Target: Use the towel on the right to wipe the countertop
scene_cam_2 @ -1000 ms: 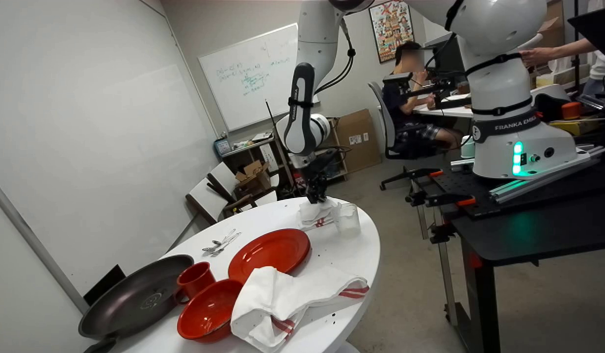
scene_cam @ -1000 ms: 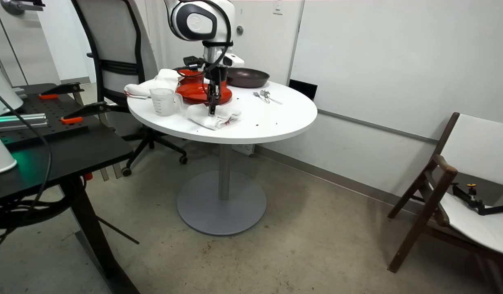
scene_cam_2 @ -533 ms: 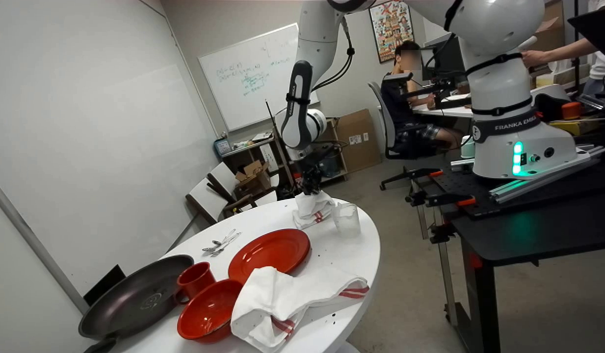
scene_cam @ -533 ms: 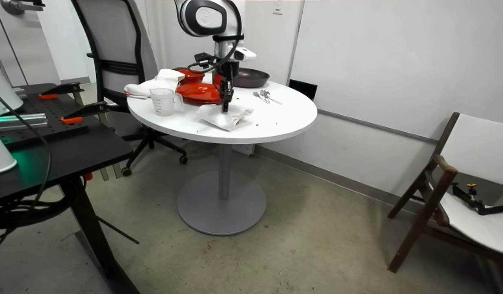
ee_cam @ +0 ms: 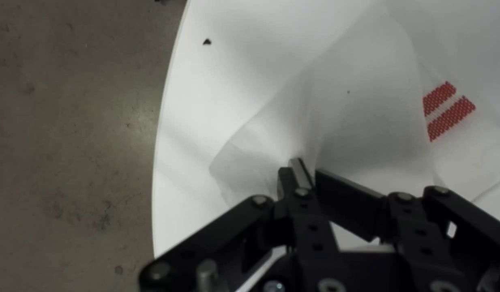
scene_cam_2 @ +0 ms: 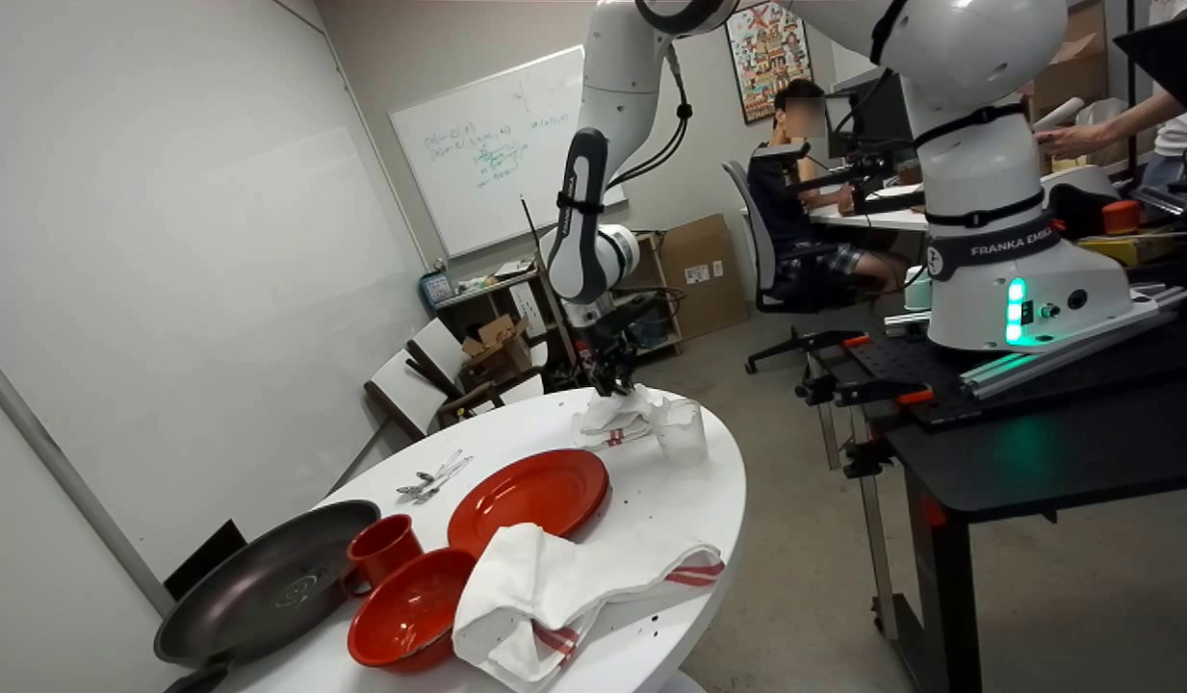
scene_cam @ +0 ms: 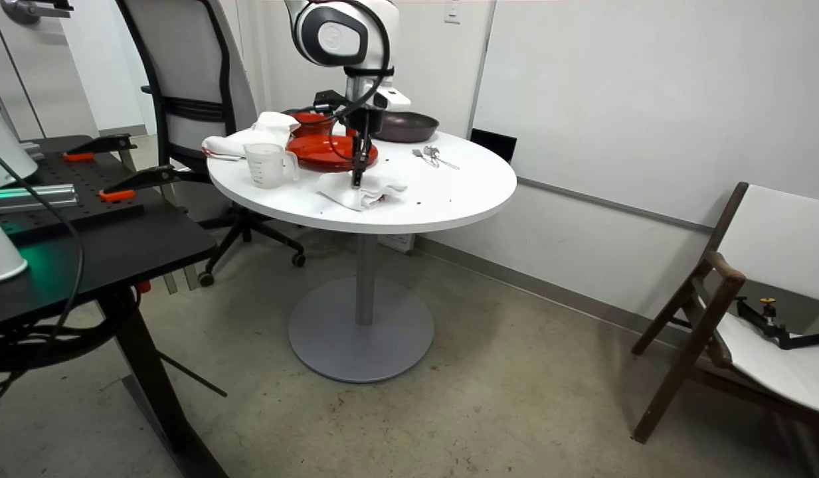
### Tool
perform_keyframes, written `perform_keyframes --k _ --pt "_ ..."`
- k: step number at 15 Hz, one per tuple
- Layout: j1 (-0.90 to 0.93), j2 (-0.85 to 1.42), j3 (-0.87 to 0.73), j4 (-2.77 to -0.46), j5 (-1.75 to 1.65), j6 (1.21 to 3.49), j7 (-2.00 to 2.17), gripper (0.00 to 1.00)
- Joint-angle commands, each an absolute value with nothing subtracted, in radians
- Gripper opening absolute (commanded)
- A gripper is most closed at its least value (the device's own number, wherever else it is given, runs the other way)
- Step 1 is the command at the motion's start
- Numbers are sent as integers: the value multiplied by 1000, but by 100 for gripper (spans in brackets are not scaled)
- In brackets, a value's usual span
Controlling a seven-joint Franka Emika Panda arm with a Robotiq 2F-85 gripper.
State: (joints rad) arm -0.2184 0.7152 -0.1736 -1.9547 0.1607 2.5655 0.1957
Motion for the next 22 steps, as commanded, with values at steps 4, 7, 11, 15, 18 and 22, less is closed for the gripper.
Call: perform_keyframes --k 4,7,11,15,18,22 --pt "-187 724 -145 -2022 172 2539 209 1" --pt "-180 719 -140 -2039 171 2539 203 1" --pt "-166 709 -142 -2055 160 2545 199 1" --pt "-137 700 -168 -2063 134 2525 221 1" --pt "-125 706 -196 -2041 105 2518 223 1" --pt "-123 710 -229 -2021 79 2516 230 1"
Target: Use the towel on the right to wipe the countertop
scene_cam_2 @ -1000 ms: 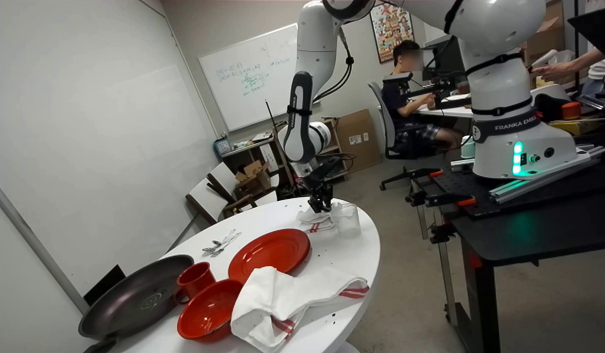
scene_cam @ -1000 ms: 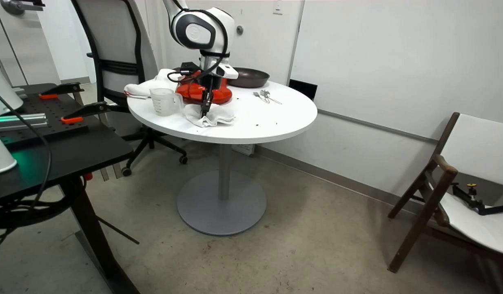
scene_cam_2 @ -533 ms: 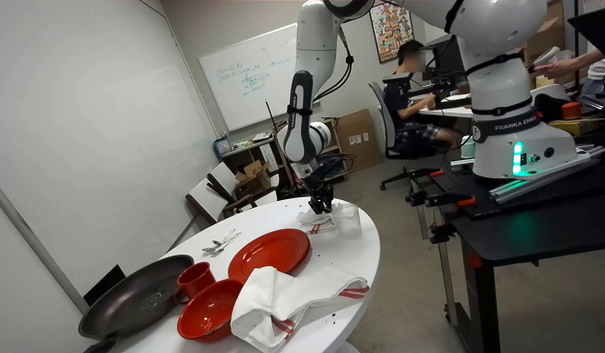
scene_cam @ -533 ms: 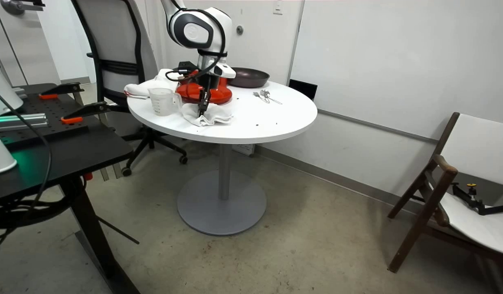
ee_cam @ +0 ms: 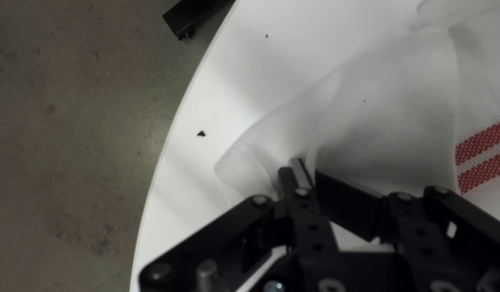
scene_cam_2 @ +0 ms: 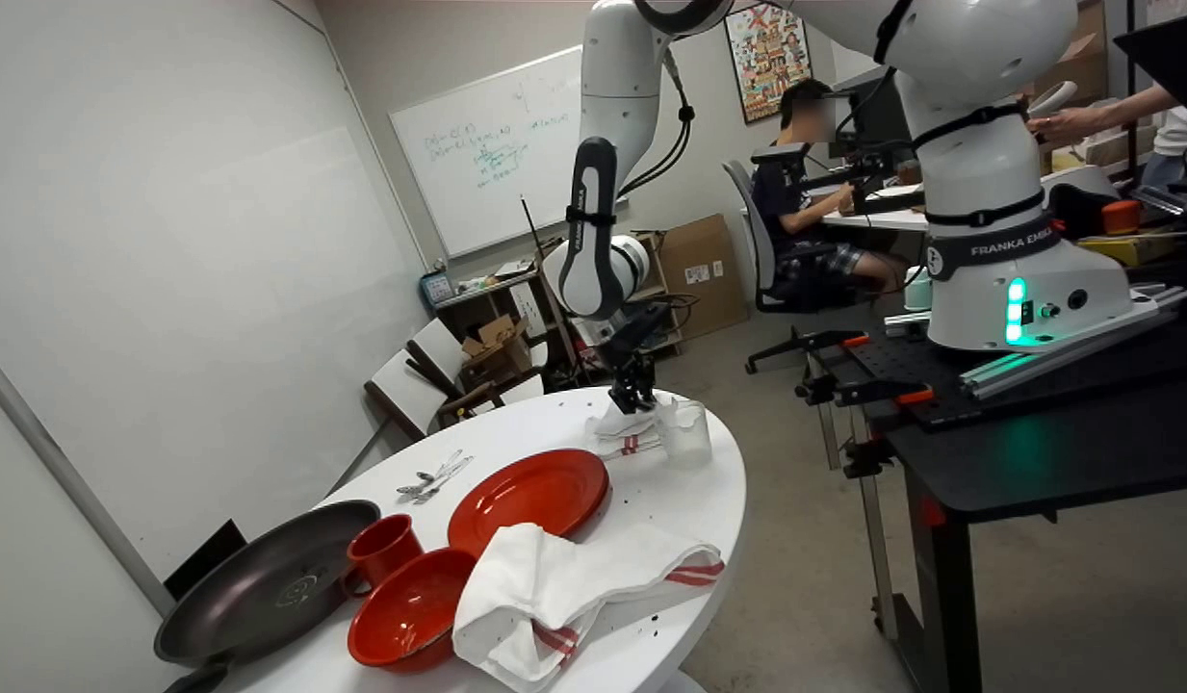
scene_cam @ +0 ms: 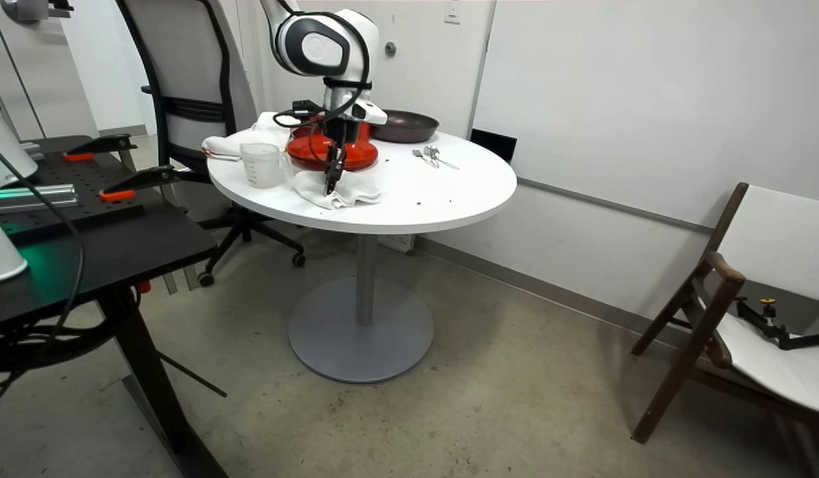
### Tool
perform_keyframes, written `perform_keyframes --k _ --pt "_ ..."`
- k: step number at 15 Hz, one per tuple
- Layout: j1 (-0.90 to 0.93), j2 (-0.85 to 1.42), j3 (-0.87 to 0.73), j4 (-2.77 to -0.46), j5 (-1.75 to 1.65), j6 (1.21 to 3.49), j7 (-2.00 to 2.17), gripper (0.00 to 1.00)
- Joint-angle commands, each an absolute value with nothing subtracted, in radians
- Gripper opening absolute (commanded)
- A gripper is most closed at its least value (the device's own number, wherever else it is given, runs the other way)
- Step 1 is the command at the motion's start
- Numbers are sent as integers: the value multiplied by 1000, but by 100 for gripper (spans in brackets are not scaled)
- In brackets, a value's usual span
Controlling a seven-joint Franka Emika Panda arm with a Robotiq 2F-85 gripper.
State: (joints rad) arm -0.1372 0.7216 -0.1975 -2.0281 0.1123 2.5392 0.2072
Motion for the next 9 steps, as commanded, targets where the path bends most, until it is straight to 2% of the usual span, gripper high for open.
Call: perform_keyframes --k 1,9 --pt "-123 711 -236 -2018 75 2515 232 1" --pt "-134 714 -253 -1997 54 2513 229 1"
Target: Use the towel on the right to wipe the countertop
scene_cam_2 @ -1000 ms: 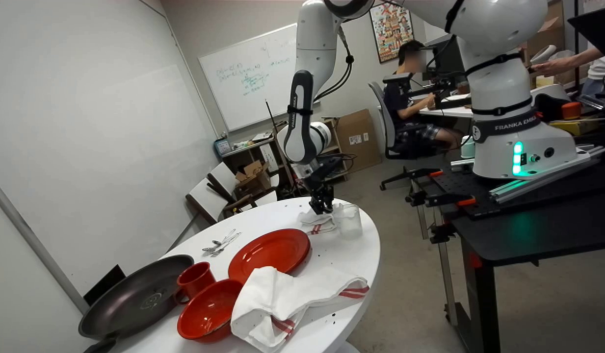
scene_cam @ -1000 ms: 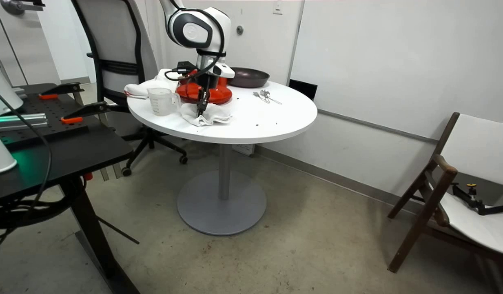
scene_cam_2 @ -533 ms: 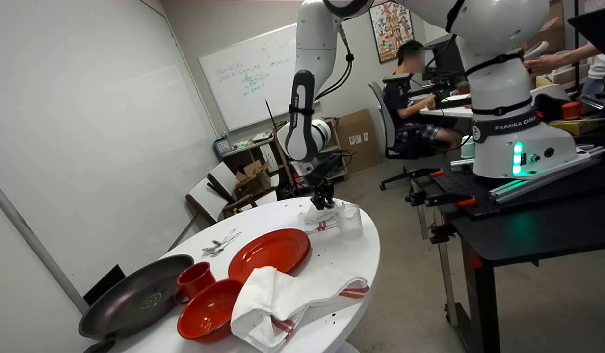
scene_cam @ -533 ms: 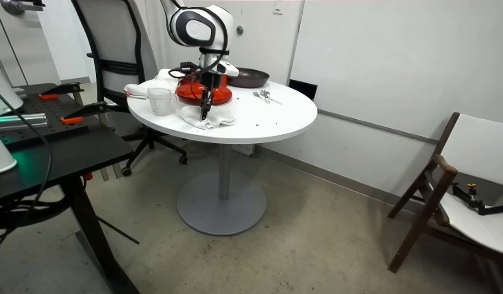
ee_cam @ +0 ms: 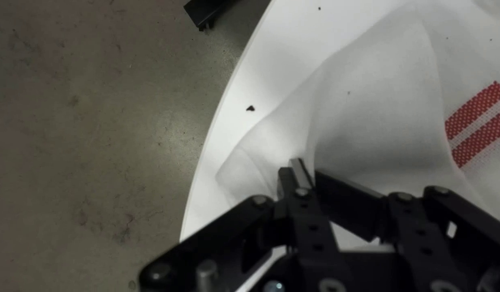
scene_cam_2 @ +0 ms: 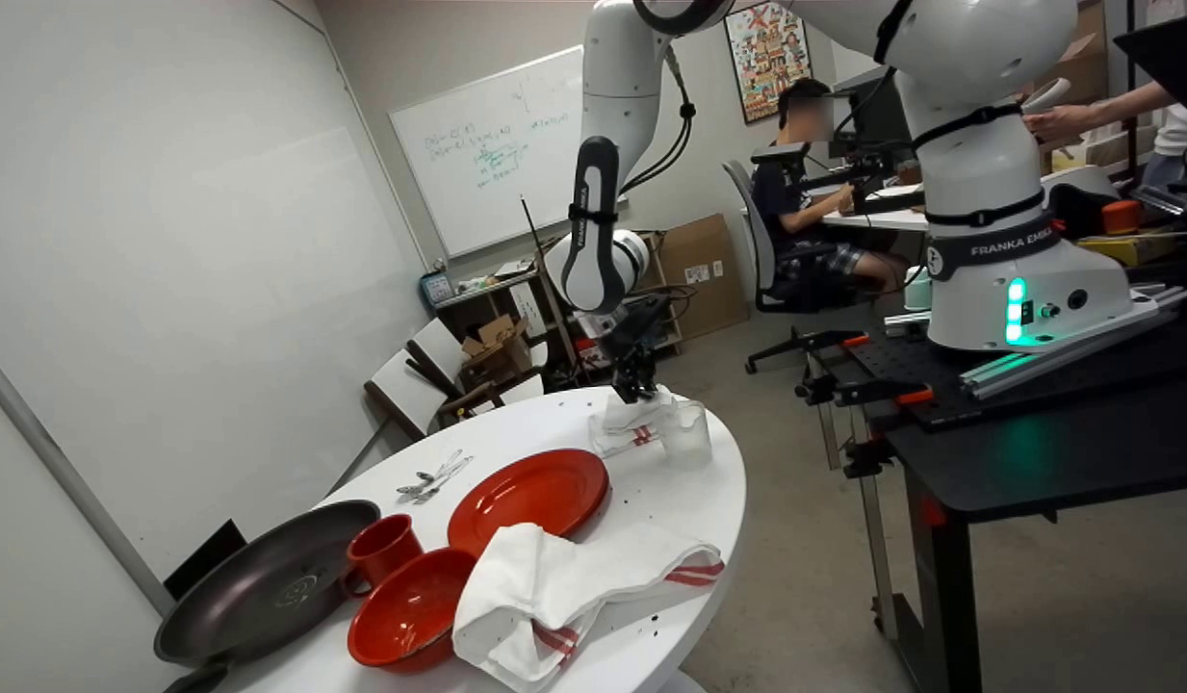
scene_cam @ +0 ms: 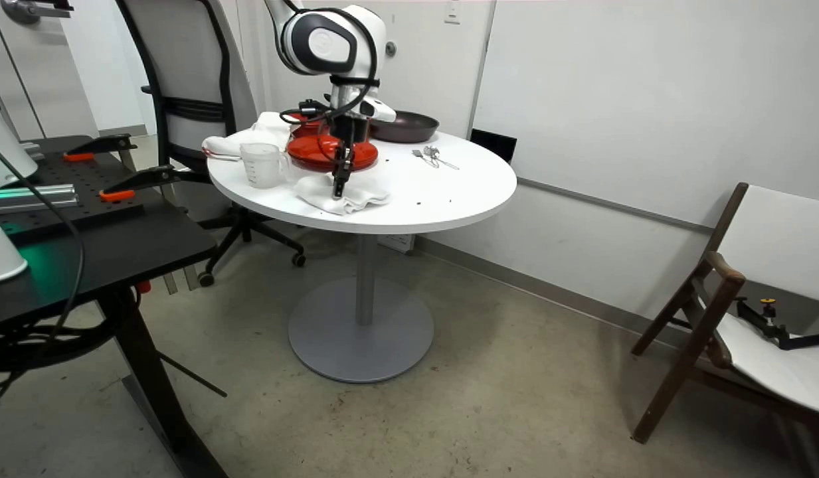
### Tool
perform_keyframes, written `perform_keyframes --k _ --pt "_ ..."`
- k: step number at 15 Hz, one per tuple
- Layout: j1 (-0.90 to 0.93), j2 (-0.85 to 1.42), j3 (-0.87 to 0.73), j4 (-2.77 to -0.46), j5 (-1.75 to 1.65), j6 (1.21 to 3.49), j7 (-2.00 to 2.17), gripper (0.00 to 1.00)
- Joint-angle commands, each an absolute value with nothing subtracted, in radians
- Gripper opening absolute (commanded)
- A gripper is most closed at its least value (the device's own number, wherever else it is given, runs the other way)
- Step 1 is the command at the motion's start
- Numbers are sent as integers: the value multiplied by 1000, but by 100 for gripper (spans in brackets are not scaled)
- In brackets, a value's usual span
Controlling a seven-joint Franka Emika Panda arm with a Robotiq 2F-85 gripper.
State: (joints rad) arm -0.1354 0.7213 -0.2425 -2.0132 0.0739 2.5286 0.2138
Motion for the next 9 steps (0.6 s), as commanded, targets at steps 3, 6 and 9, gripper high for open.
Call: perform_keyframes --k 3,6,9 --pt "-151 717 -254 -1984 61 2519 222 1" --pt "-170 720 -253 -1982 73 2525 222 1" --pt "-127 728 -303 -1996 73 2484 358 1"
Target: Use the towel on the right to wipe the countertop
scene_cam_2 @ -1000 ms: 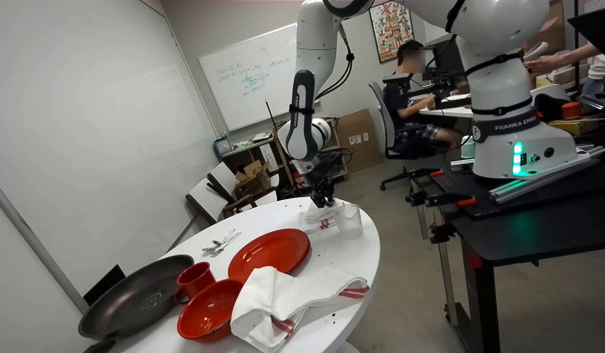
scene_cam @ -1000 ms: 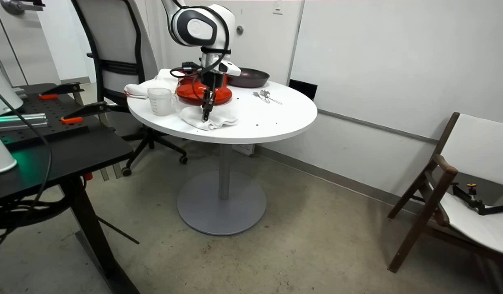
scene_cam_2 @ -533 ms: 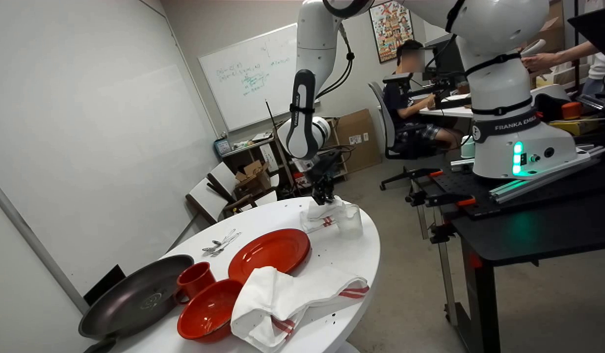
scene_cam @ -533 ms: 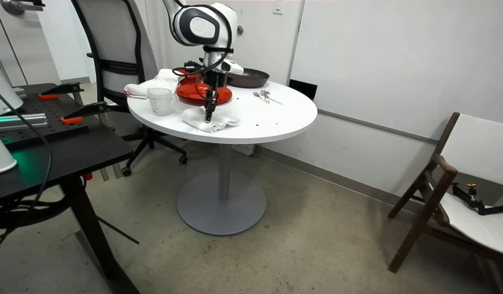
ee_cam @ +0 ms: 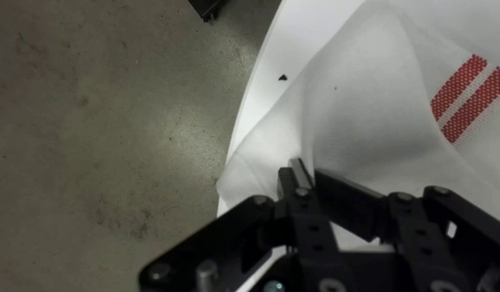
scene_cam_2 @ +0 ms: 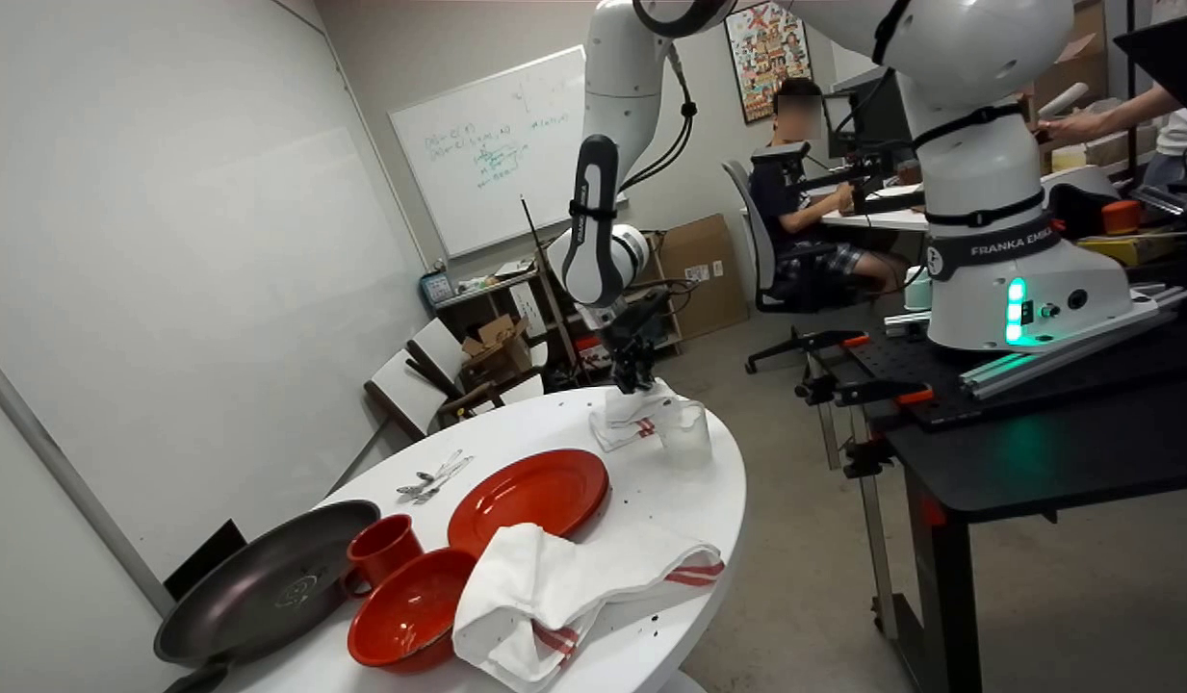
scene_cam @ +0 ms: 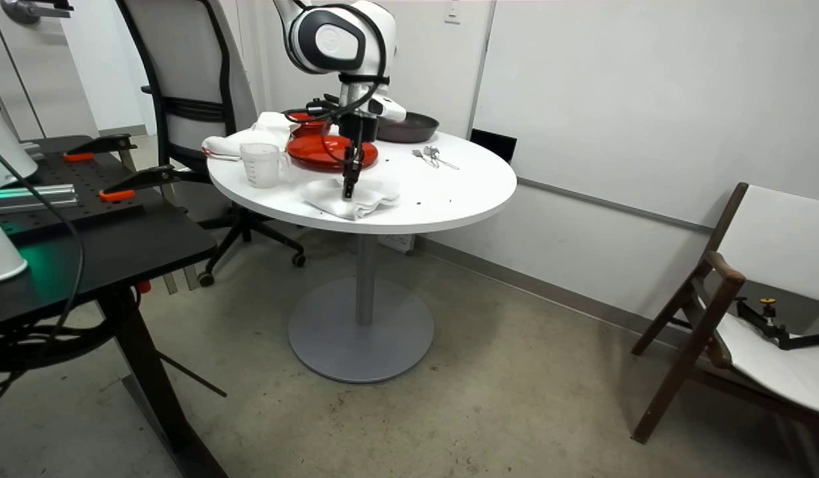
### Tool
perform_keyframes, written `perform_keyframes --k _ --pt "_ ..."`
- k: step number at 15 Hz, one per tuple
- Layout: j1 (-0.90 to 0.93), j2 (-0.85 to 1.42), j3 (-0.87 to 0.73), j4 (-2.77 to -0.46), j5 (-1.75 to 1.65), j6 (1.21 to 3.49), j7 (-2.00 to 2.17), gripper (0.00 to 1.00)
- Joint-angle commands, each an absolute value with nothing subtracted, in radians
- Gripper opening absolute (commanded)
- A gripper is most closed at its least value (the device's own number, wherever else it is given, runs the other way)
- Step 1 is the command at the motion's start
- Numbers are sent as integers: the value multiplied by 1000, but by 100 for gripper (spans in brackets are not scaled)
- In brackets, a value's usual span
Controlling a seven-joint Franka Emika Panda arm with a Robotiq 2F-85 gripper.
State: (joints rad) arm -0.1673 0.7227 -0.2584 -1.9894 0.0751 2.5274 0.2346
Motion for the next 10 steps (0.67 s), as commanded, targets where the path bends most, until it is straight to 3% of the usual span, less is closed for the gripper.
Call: perform_keyframes --k 1,10 --pt "-116 732 -311 -1999 80 2466 411 1" --pt "-119 731 -294 -1981 173 2276 703 1"
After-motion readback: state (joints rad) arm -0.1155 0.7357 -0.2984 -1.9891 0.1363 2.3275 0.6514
